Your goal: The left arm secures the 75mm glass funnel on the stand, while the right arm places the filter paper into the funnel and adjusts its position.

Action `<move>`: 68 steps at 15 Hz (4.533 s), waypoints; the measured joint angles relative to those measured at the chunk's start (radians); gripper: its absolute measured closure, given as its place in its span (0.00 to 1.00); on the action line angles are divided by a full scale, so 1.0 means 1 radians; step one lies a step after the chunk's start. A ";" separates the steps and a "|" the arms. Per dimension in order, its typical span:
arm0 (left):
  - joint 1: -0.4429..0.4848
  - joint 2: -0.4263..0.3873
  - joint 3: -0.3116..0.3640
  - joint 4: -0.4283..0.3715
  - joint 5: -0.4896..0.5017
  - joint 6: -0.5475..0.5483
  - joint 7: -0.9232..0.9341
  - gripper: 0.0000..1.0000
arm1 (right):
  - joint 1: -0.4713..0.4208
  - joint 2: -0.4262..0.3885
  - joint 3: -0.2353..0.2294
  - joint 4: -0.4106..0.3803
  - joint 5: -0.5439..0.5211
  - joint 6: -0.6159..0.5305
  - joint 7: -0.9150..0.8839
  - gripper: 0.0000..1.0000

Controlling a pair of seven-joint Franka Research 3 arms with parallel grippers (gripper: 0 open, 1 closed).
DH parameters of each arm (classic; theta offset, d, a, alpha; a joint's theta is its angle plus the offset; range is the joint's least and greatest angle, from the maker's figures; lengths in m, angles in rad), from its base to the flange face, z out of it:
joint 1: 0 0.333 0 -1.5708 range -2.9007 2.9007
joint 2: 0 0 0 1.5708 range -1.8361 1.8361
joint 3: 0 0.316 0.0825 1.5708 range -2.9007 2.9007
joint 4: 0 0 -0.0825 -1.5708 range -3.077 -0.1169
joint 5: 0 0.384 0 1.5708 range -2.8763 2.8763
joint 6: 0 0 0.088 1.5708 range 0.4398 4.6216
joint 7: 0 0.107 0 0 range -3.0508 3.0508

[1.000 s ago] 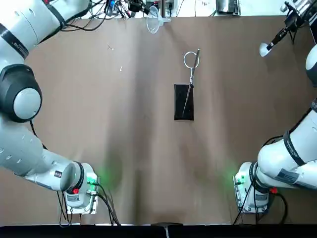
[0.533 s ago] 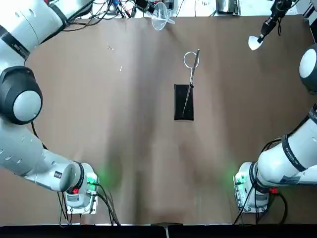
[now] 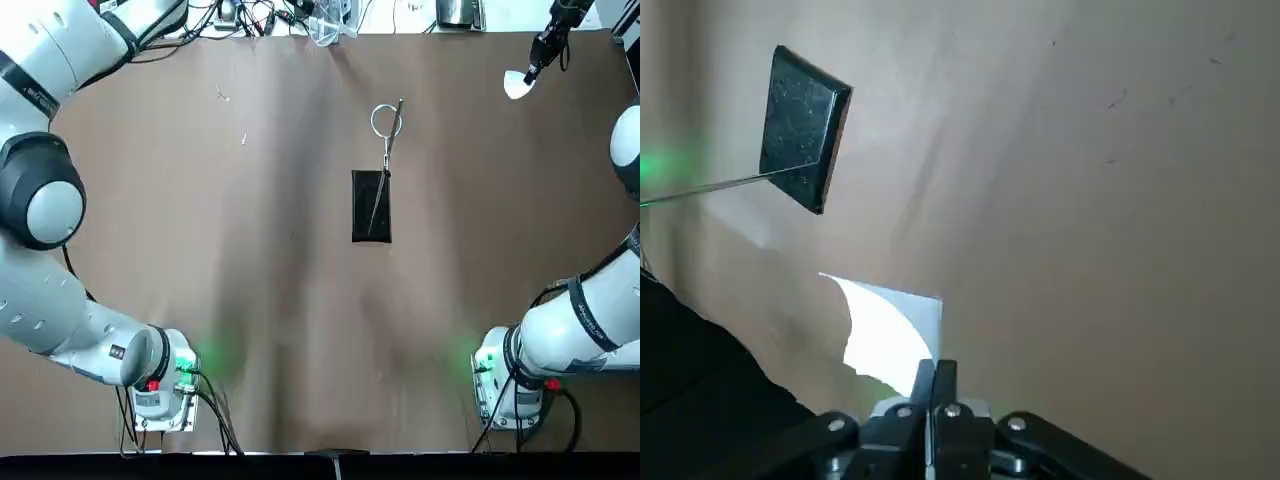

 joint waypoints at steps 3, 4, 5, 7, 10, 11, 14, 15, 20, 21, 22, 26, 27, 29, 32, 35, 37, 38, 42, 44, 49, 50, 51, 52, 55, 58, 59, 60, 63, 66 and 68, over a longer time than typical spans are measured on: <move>0.002 0.003 0.000 0.000 -0.007 0.000 -0.023 0.98 | -0.006 -0.001 -0.004 0.000 -0.002 0.000 0.004 0.99; 0.002 0.005 0.000 0.000 -0.008 0.000 -0.026 0.98 | -0.010 -0.001 -0.005 -0.001 -0.002 0.000 0.004 0.99; 0.002 0.006 0.000 -0.001 -0.008 -0.001 -0.028 0.98 | -0.013 -0.001 -0.005 -0.001 -0.002 0.000 0.004 0.99; 0.002 0.008 0.000 -0.001 -0.008 -0.001 -0.028 0.98 | -0.016 -0.001 -0.005 -0.002 -0.002 0.001 0.004 0.99; 0.002 0.008 0.000 -0.001 -0.008 -0.001 -0.028 0.98 | -0.016 -0.001 -0.005 -0.003 -0.002 0.001 0.004 0.99; 0.002 0.008 0.000 -0.001 -0.008 -0.001 -0.028 0.98 | -0.016 -0.001 -0.005 -0.003 -0.003 0.001 0.004 0.99; 0.003 0.008 0.003 -0.001 -0.008 -0.001 -0.019 0.98 | -0.016 -0.001 -0.005 -0.004 -0.003 0.001 0.004 0.99; 0.004 0.008 0.004 -0.001 -0.008 -0.001 -0.007 0.98 | -0.016 -0.001 -0.005 -0.004 -0.003 0.001 0.004 0.99; 0.006 0.008 0.006 -0.001 -0.001 0.000 0.096 0.98 | -0.016 -0.001 -0.005 -0.004 -0.003 0.001 0.004 0.99; 0.007 0.008 0.007 -0.001 -0.001 0.000 0.139 0.98 | -0.016 -0.001 -0.005 -0.004 -0.003 0.001 0.004 0.99; 0.007 0.008 0.009 -0.001 -0.001 0.000 0.188 0.98 | -0.016 -0.001 -0.005 -0.004 -0.003 0.001 0.004 0.99; 0.016 0.008 0.010 -0.001 0.000 -0.055 0.466 0.98 | -0.017 -0.001 -0.005 -0.005 -0.003 0.001 0.004 0.99; 0.019 0.008 0.010 0.000 0.002 -0.066 0.517 0.98 | -0.017 -0.001 -0.005 -0.005 -0.003 0.001 0.004 0.99; 0.023 0.008 0.010 0.000 0.026 -0.088 0.621 0.98 | -0.017 0.000 -0.005 -0.006 -0.003 0.001 0.004 0.99; 0.024 0.008 0.010 0.000 0.051 -0.117 0.823 0.98 | -0.017 0.000 -0.005 -0.006 -0.004 0.001 0.004 0.99; 0.024 0.008 0.008 0.000 0.054 -0.126 1.035 0.98 | -0.018 0.000 -0.005 -0.006 -0.004 0.001 0.004 0.99; 0.023 0.008 0.004 0.000 0.065 -0.137 1.173 0.98 | -0.019 0.000 -0.006 -0.006 -0.004 0.001 0.004 0.99; 0.023 0.008 0.003 0.000 0.071 -0.149 1.242 0.98 | -0.019 0.000 -0.006 -0.006 -0.004 0.001 0.004 0.99; 0.021 0.008 0.003 0.006 0.075 -0.187 1.556 0.98 | -0.021 0.000 -0.006 -0.006 -0.004 0.001 0.004 0.99; 0.021 0.008 0.002 0.008 0.086 -0.205 1.709 0.98 | -0.022 0.000 -0.006 -0.006 -0.004 0.001 0.004 0.99; 0.022 0.008 0.004 0.010 0.104 -0.213 2.137 0.98 | -0.027 0.000 -0.006 -0.006 -0.004 0.001 0.004 0.99; 0.023 0.008 0.004 0.011 0.110 -0.213 2.203 0.98 | -0.027 0.000 -0.006 -0.006 -0.004 0.001 0.004 0.99; 0.024 0.008 0.004 0.012 0.125 -0.213 2.264 0.98 | -0.027 0.000 -0.006 -0.006 -0.004 0.001 0.004 0.99; 0.024 0.008 0.004 0.012 0.143 -0.213 2.323 0.98 | -0.028 0.000 -0.006 -0.006 -0.004 0.001 0.004 0.99; 0.025 0.008 0.006 0.019 0.195 -0.213 2.470 0.98 | -0.031 0.000 -0.006 -0.007 -0.004 0.001 0.003 0.99; 0.026 0.008 0.008 0.033 0.287 -0.213 2.599 0.98 | -0.031 0.000 -0.006 -0.007 -0.004 0.001 0.003 0.99; 0.026 0.008 0.008 0.038 0.326 -0.213 2.632 0.98 | -0.032 0.000 -0.006 -0.007 -0.004 0.001 0.003 0.99; 0.026 0.008 0.008 0.042 0.362 -0.213 2.672 0.98 | -0.032 0.000 -0.006 -0.007 -0.004 0.001 0.003 0.99; 0.026 0.008 0.008 0.064 0.476 -0.212 2.817 0.98 | -0.032 0.000 -0.006 -0.007 -0.004 0.000 0.003 0.99; 0.025 0.008 0.008 0.084 0.562 -0.209 2.931 0.98 | -0.032 0.000 -0.006 -0.007 -0.004 0.000 0.003 0.99; 0.023 0.008 0.008 0.098 0.615 -0.188 3.018 0.98 | -0.032 0.000 -0.006 -0.007 -0.004 0.000 0.003 0.99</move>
